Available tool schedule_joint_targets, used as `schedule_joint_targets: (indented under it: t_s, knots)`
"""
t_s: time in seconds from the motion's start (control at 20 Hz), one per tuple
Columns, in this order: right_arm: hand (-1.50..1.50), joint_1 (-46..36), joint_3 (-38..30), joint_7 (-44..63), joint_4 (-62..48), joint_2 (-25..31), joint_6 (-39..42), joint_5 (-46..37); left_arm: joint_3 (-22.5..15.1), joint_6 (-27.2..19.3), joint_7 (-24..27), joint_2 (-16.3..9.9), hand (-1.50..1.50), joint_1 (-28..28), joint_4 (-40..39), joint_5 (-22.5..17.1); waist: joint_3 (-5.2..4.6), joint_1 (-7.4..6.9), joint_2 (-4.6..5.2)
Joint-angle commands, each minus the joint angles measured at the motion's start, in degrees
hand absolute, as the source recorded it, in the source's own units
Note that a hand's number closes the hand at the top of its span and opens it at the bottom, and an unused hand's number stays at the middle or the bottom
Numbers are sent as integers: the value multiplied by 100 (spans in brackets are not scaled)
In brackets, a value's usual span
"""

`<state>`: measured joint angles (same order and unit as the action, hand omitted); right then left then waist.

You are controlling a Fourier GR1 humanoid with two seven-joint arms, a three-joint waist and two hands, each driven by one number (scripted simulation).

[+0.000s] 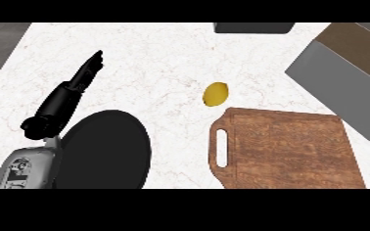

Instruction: Pick the tomato from the cutting board and place it in the cardboard box

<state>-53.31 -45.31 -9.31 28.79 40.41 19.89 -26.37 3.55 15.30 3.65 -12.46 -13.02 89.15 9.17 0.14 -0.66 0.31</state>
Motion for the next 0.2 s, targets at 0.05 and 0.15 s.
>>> schedule_joint_targets:
  t_s: [0.05, 0.15]
  knots:
    - [-150, 246, -727, -150, -546, 333, -317, 584, -234, 74, -183, 117, 0, 269, 508, 6, 4, -98, 14]
    - [-150, 366, -802, -478, -760, 713, -205, 646, -94, -51, -58, 115, 0, -124, -14, 68, 6, -77, 64]
